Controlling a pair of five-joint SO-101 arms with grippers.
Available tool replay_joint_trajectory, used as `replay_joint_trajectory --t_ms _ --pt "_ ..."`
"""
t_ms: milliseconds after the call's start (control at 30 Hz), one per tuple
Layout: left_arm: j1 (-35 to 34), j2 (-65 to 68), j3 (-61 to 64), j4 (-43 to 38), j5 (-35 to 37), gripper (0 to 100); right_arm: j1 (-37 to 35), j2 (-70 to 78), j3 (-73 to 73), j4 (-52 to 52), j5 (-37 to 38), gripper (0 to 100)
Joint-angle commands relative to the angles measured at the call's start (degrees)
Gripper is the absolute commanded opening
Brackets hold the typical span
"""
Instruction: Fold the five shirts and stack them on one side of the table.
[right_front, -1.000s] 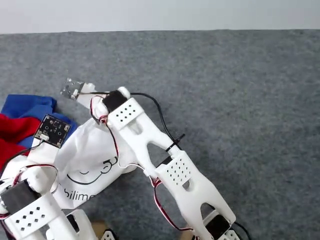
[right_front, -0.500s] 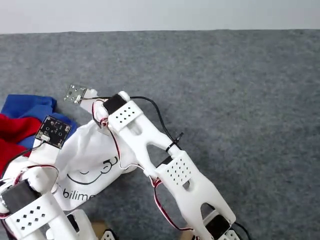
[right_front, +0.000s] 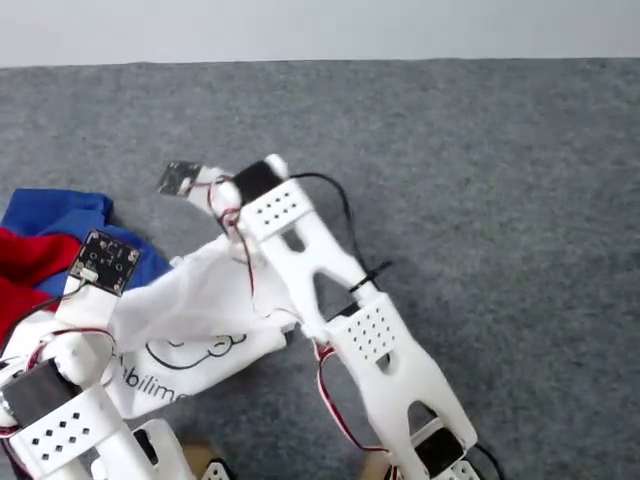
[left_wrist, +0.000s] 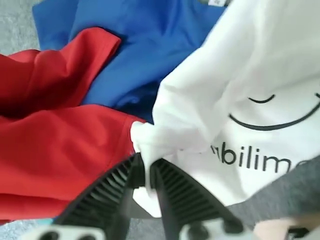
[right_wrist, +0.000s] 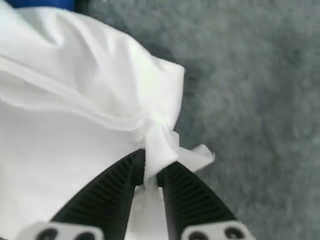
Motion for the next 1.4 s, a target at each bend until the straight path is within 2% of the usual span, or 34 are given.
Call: replay_joint_trajectory --t_ms 0,133,267,400,500,700,933,1367 --pt "2.4 -0.6 -0.8 -1.8 -0.1 1 4.0 -5.8 -3.2 2.6 0.6 1.0" --pt "9.8 -0.5 -2.9 -1.8 5.1 1 7.3 -9.6 1.2 2.7 0.7 1.0" --pt "17.6 -0.2 -2.2 -5.3 9.6 1 10.0 -13.8 12.7 2.6 3.1 1.0" --pt "21.5 -0.2 0.7 -8.1 12.4 1 10.8 -15.3 21.4 2.4 4.7 1.0" --pt "22.5 -0.2 2.4 -8.4 12.8 1 10.6 -15.3 21.6 2.4 4.5 3.5" --pt "22.5 -0.2 3.2 -8.4 12.8 1 10.5 -15.6 18.4 2.2 -1.3 17.3" --pt "22.5 -0.2 3.1 -8.1 12.8 1 9.5 -14.6 15.3 2.0 -7.1 17.6" --pt "22.4 -0.2 3.1 -8.0 12.8 1 4.8 -13.7 13.5 2.4 -7.9 15.8"
